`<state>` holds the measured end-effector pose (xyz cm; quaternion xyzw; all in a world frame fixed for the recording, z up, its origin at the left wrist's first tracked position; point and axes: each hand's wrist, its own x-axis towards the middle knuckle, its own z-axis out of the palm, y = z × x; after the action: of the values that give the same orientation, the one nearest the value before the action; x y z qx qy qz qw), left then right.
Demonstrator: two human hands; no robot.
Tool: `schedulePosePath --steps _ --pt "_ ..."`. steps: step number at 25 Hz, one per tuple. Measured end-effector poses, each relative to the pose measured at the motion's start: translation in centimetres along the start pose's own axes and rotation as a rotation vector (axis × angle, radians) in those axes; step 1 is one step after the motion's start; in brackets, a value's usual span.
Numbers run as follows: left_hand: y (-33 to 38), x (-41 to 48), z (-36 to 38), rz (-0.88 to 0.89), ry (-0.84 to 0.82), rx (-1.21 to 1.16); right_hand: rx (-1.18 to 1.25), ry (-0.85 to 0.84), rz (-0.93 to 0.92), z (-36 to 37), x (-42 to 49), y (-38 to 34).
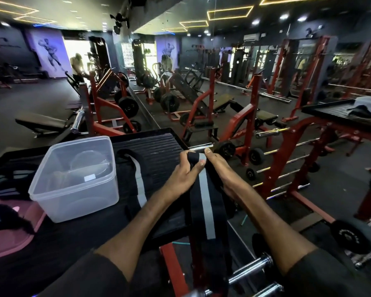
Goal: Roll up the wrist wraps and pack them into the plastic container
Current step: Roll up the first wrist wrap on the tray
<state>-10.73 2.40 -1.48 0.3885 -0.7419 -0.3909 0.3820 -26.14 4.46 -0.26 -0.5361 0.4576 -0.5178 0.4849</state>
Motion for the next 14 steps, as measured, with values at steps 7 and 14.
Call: schedulePosePath --steps 7,14 --pt "-3.3 0.5 0.2 -0.043 0.118 -0.037 -0.186 -0.056 0.109 -3.4 -0.5 0.7" --pt "-3.5 1.3 1.8 0.041 0.245 0.066 -0.199 -0.091 0.044 -5.0 0.3 2.2"
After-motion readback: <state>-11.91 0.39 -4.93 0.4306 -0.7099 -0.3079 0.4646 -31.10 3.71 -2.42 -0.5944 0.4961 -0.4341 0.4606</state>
